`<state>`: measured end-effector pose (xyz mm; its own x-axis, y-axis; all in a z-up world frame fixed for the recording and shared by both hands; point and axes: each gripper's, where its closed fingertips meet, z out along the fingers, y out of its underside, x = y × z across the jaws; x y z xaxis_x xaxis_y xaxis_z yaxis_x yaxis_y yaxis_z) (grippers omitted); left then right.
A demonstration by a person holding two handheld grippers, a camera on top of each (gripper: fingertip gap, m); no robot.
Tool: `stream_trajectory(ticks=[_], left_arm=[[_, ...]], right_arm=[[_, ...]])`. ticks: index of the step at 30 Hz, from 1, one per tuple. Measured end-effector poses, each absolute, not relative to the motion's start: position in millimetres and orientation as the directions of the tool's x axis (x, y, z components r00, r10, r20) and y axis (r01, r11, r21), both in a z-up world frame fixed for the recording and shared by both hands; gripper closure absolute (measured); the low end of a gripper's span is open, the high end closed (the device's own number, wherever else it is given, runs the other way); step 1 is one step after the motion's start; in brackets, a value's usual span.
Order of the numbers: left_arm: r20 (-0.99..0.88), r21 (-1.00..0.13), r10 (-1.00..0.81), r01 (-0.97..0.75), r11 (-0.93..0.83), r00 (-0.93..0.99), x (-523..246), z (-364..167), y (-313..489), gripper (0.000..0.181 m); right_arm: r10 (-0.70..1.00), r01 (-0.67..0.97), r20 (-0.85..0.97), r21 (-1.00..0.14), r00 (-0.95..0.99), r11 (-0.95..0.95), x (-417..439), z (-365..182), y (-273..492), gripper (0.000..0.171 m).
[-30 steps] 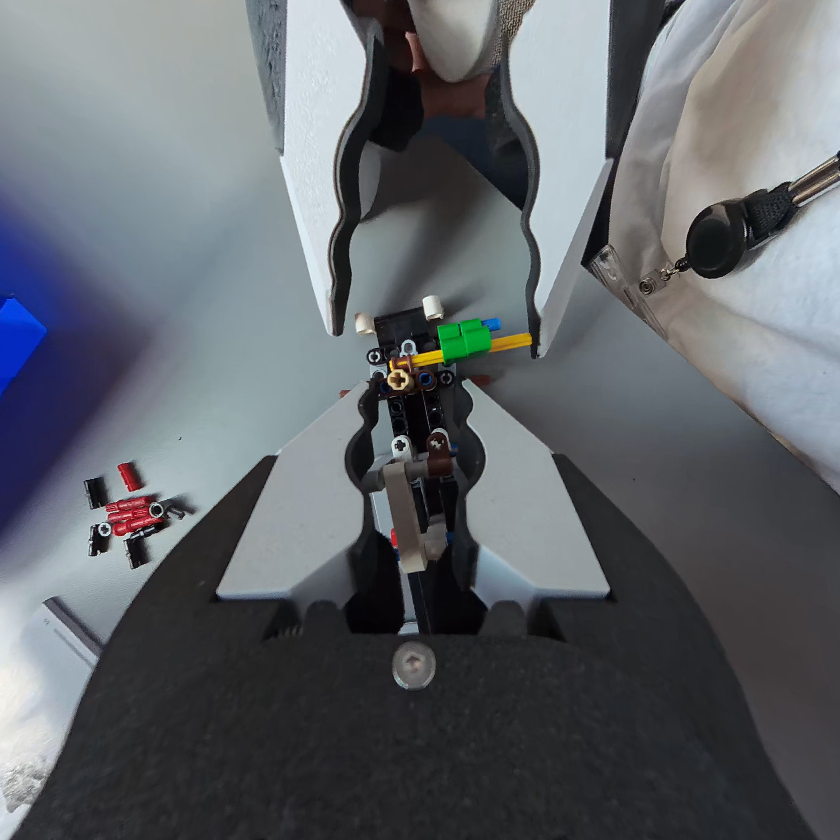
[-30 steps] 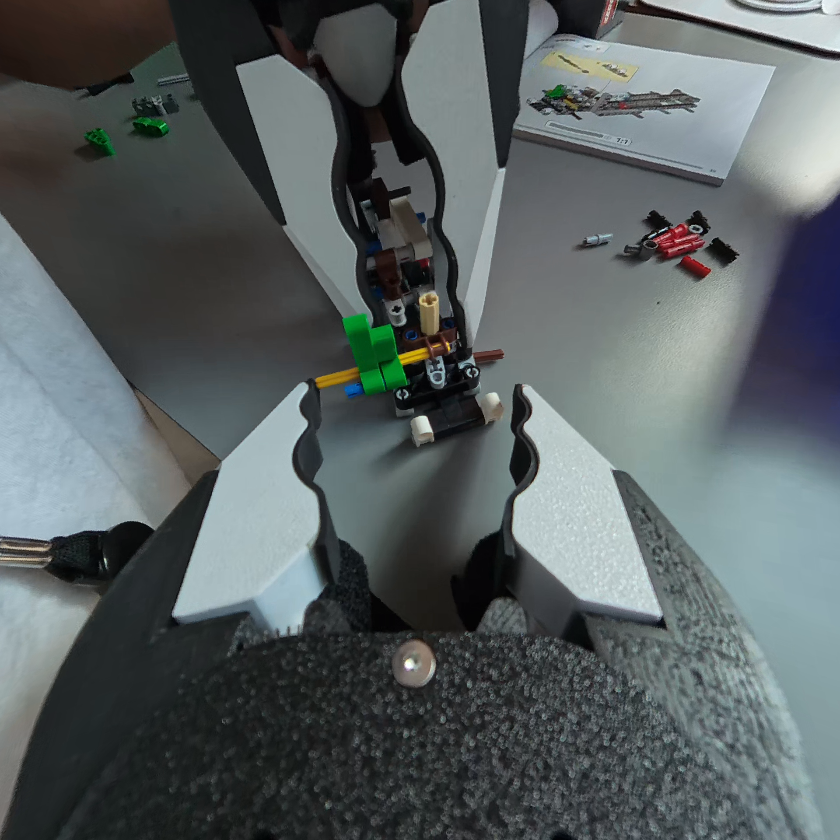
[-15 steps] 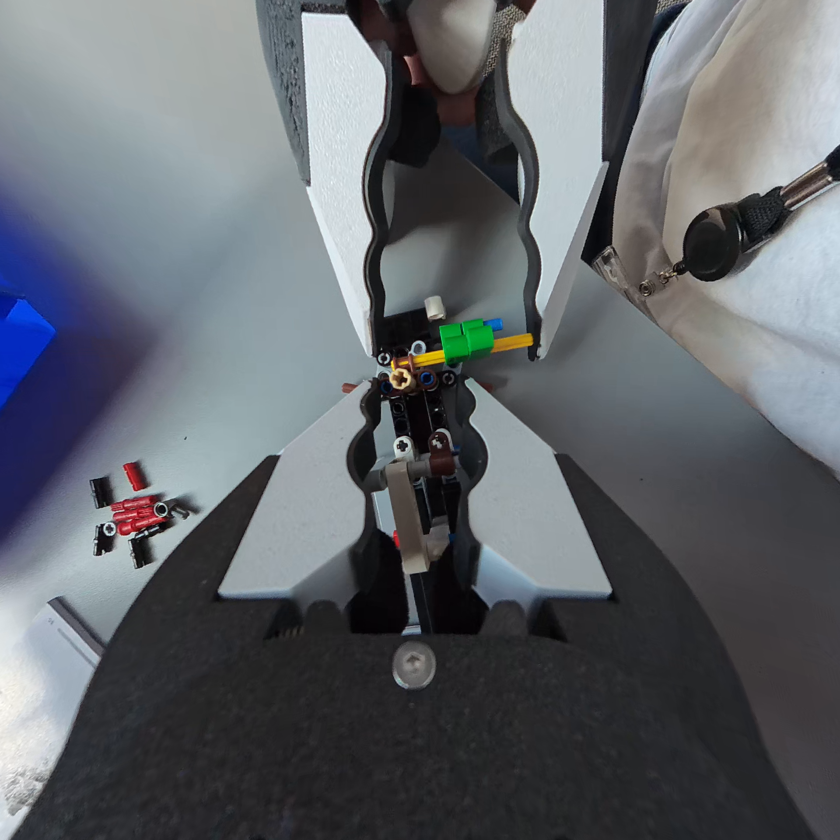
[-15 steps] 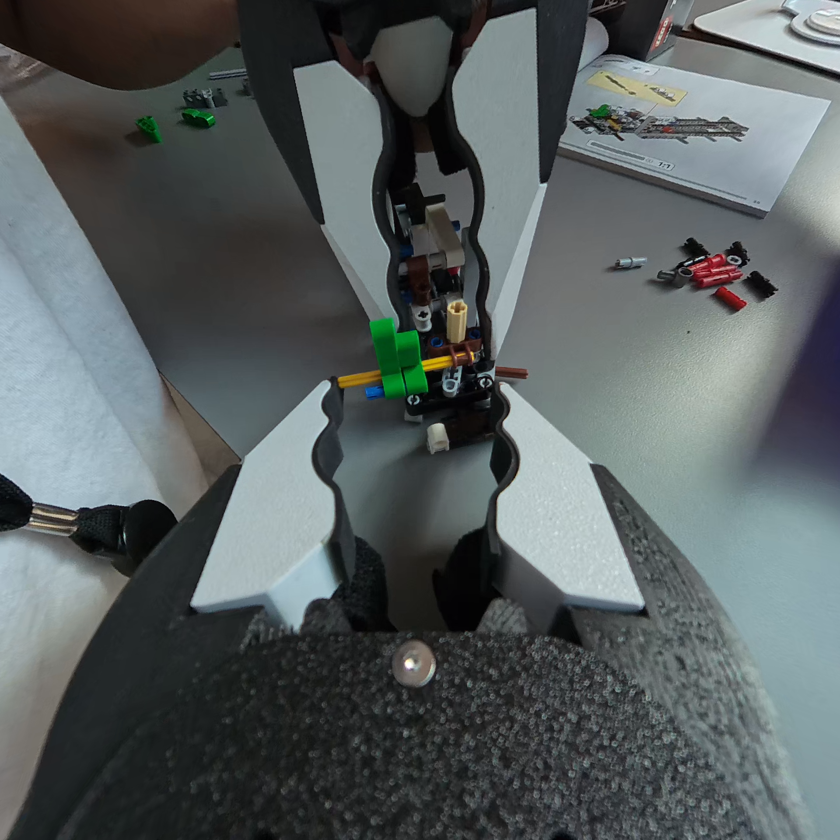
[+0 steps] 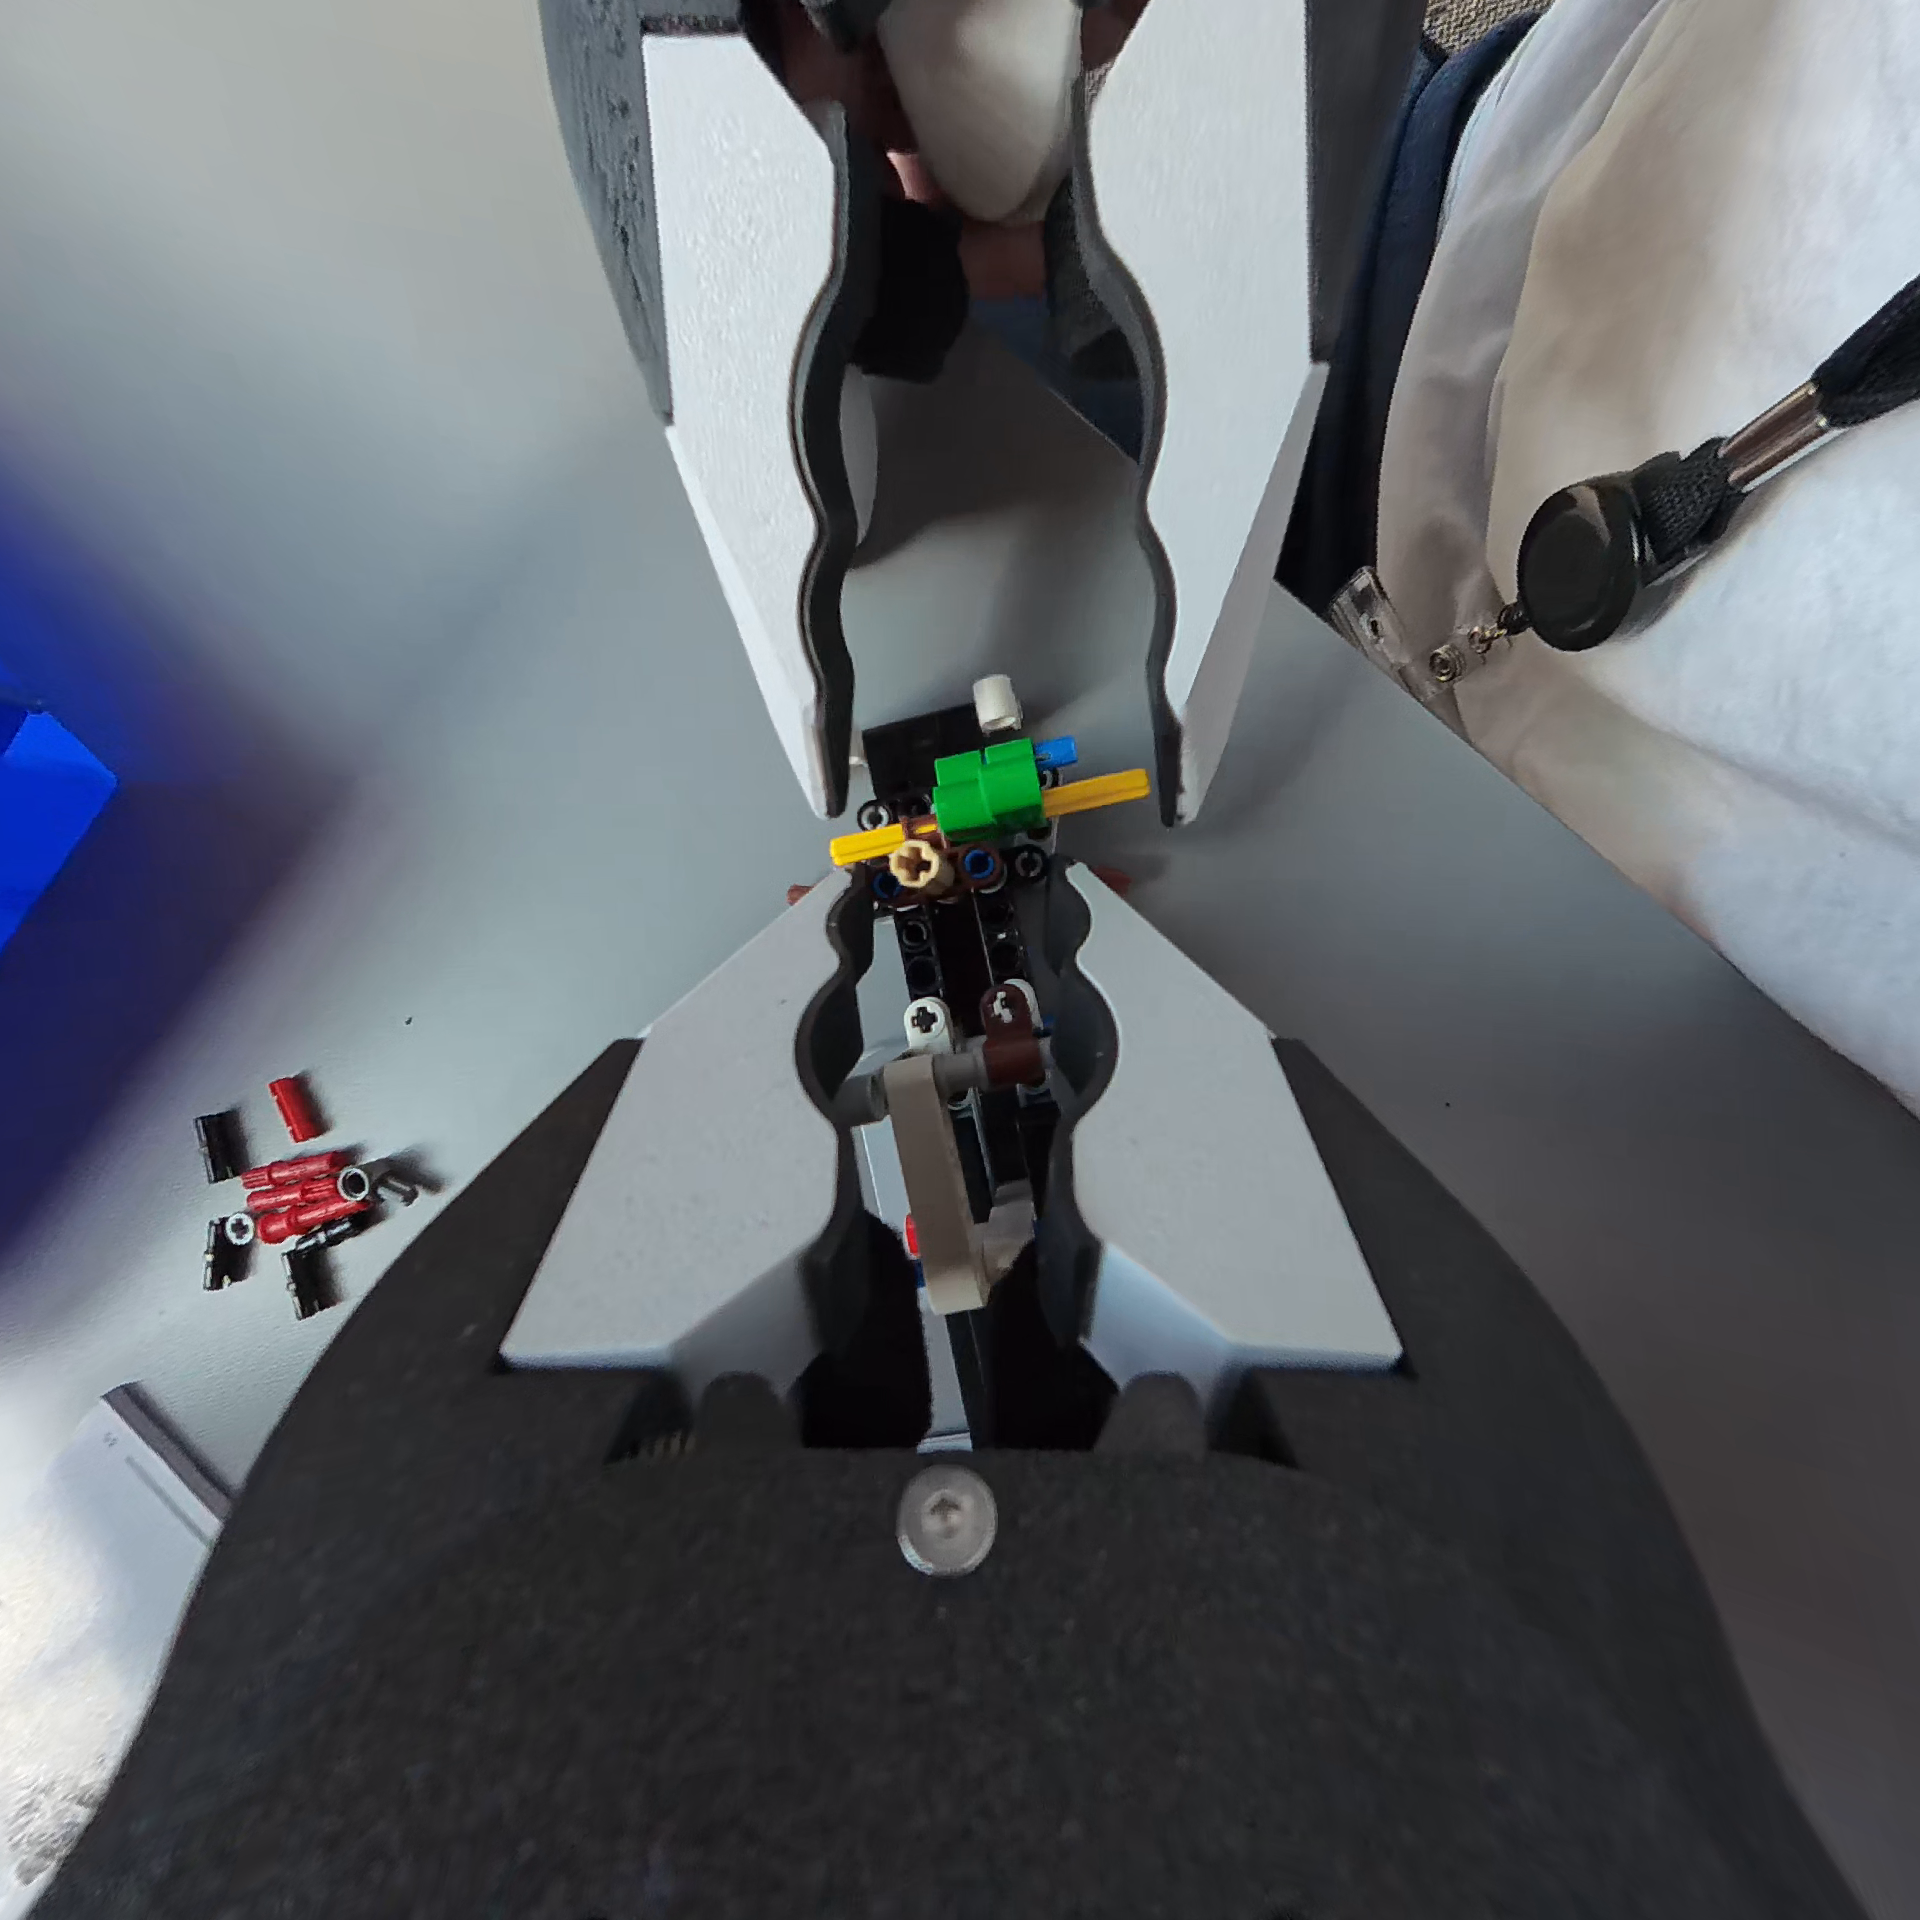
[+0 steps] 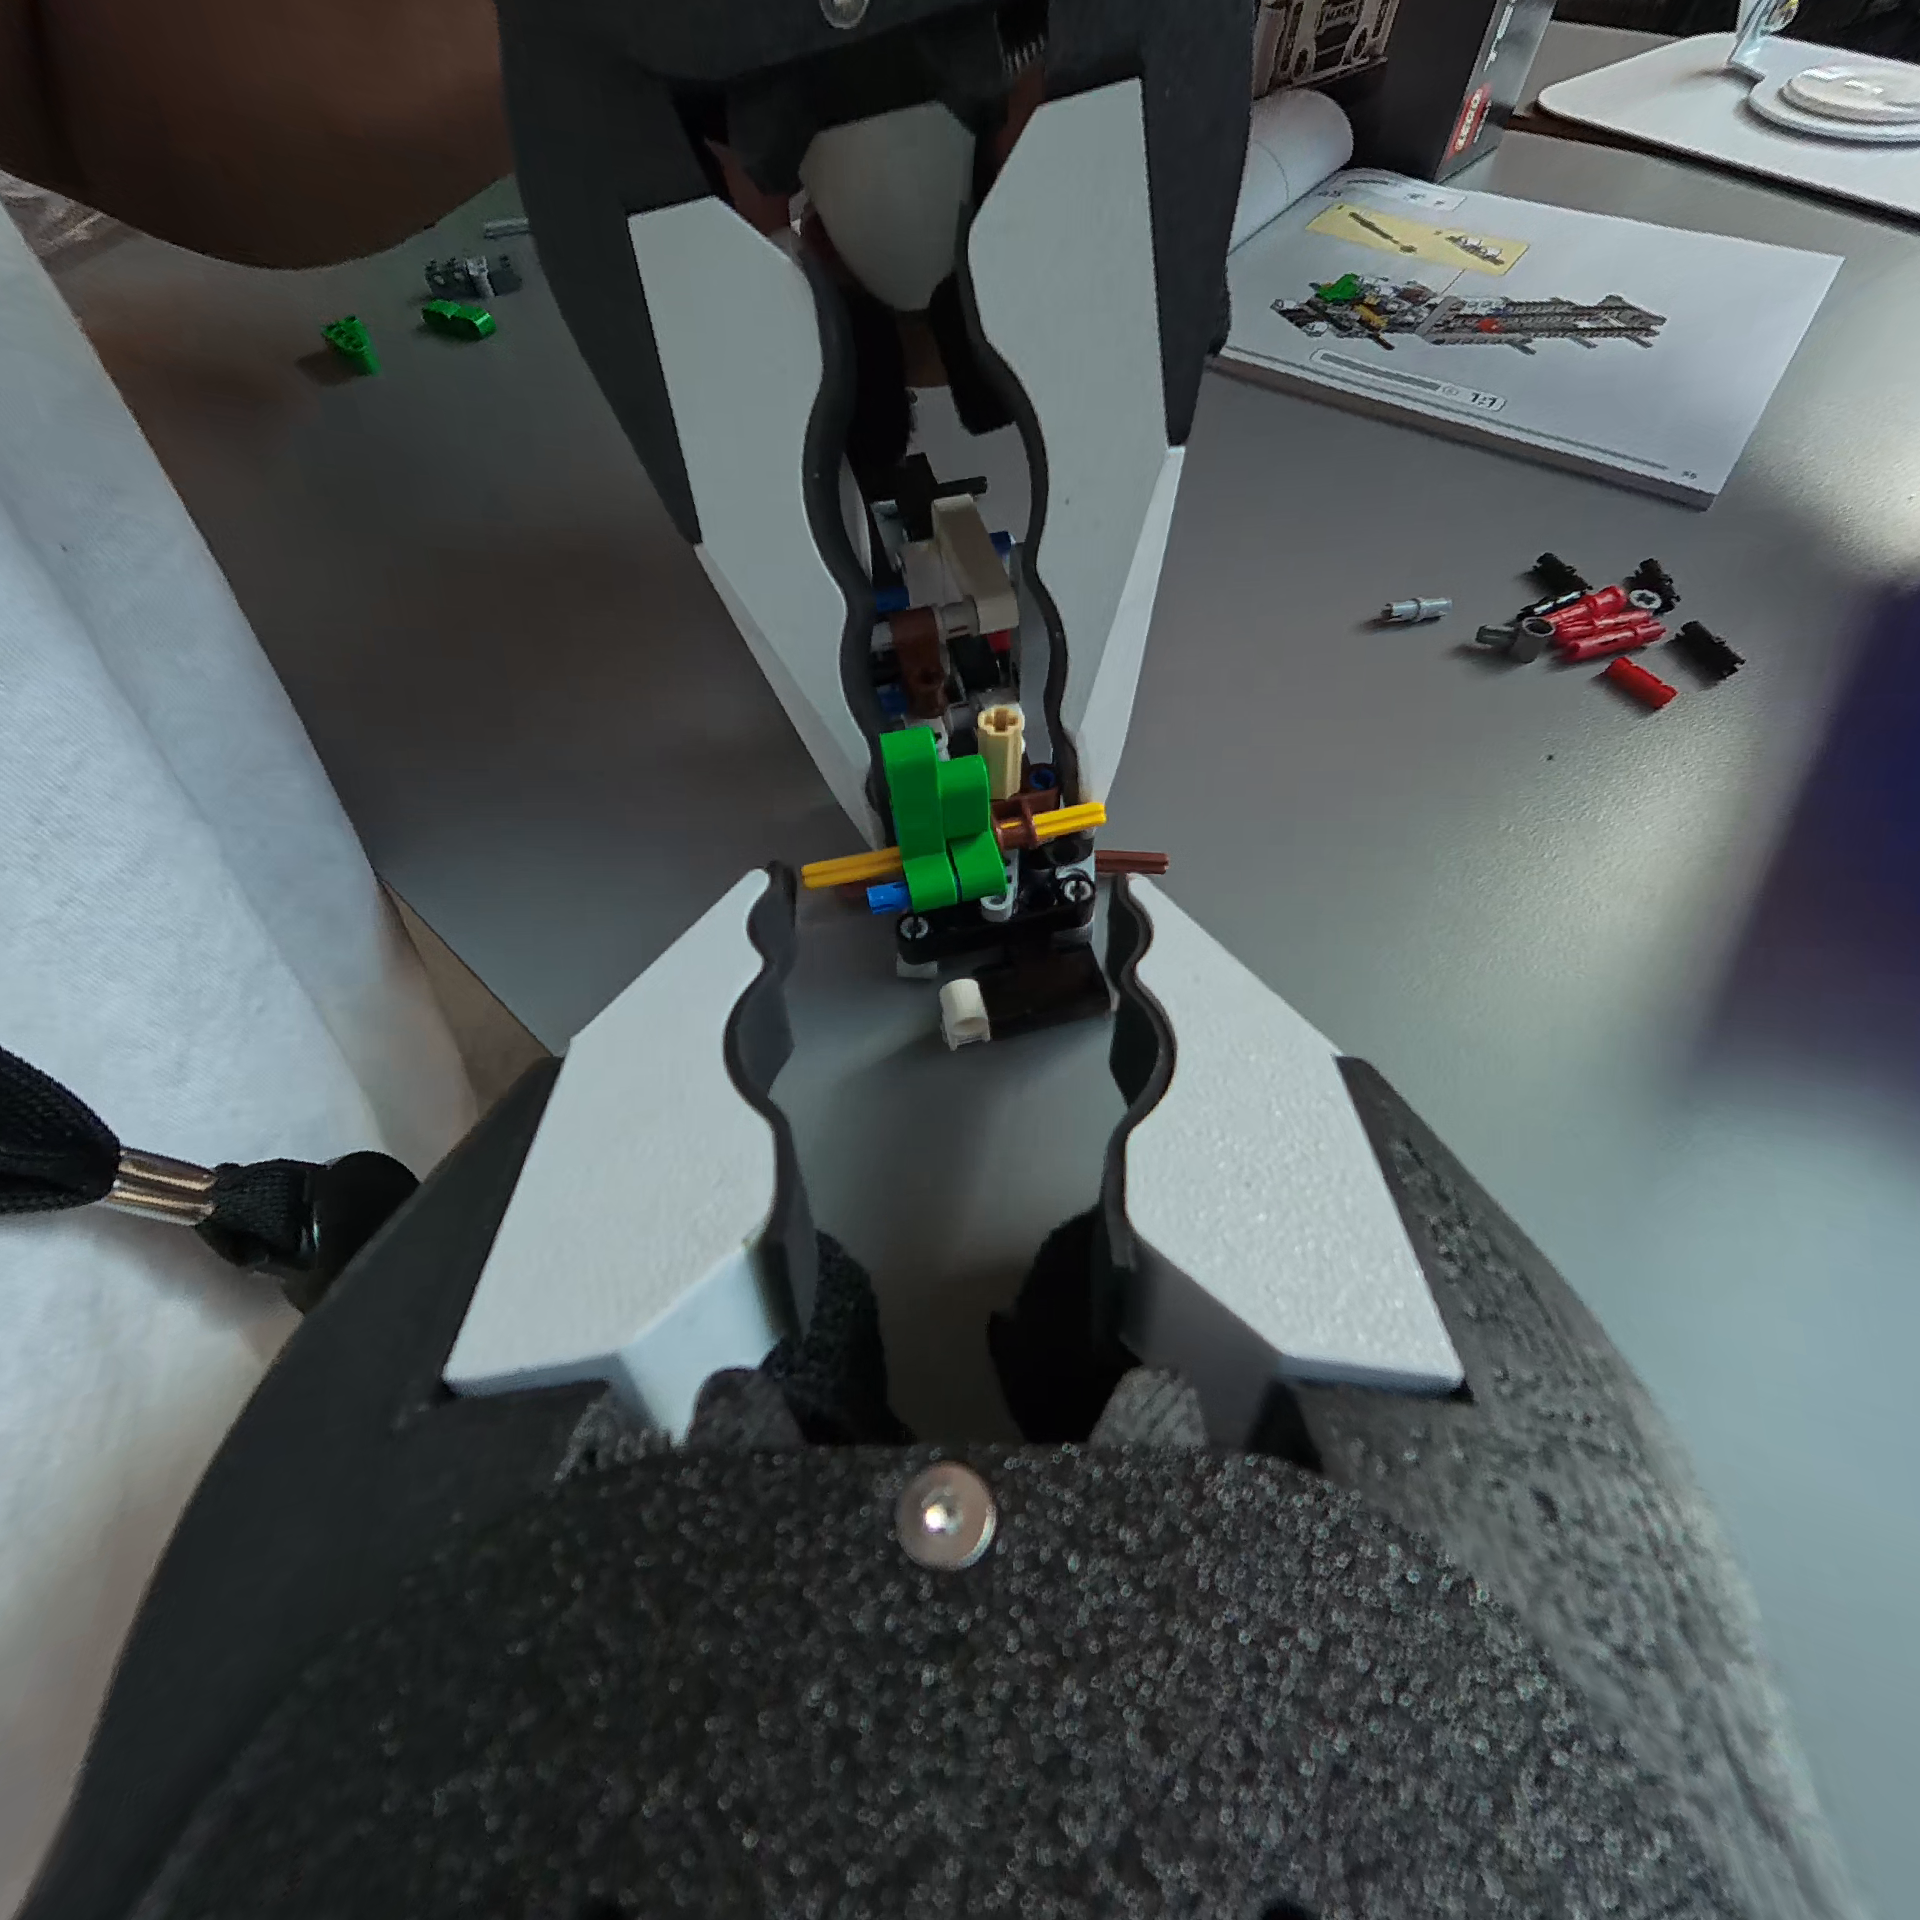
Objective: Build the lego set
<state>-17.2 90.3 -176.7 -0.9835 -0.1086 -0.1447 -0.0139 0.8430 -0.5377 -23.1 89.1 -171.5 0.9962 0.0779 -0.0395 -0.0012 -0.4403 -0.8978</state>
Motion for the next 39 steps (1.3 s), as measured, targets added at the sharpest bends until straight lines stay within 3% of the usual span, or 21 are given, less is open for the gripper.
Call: stream_trajectory(ticks=[5,15,19,39], left_arm=[[-0.144,-0.536,-0.106,-0.013,0.844,-0.984,-18,-177,90,0.150],[-0.121,-0.536,-0.094,-0.015,0.844,-0.988,-20,-177,91,0.150],[-0.128,-0.539,-0.121,-0.033,0.842,-0.984,-20,-177,90,0.151],[-0.134,-0.529,-0.212,-0.111,0.841,-0.968,-23,-177,84,0.150]], right_arm=[[0.116,-0.013,-0.053,-0.948,0.992,-0.319,-34,-155,84,0.125],[0.250,0.114,-0.004,-0.883,0.968,-0.455,-29,-171,82,0.130],[0.234,0.119,0.015,-0.891,0.972,-0.438,-27,-171,82,0.148],[0.273,0.133,0.019,-0.905,0.962,-0.404,-32,-169,79,0.148]])
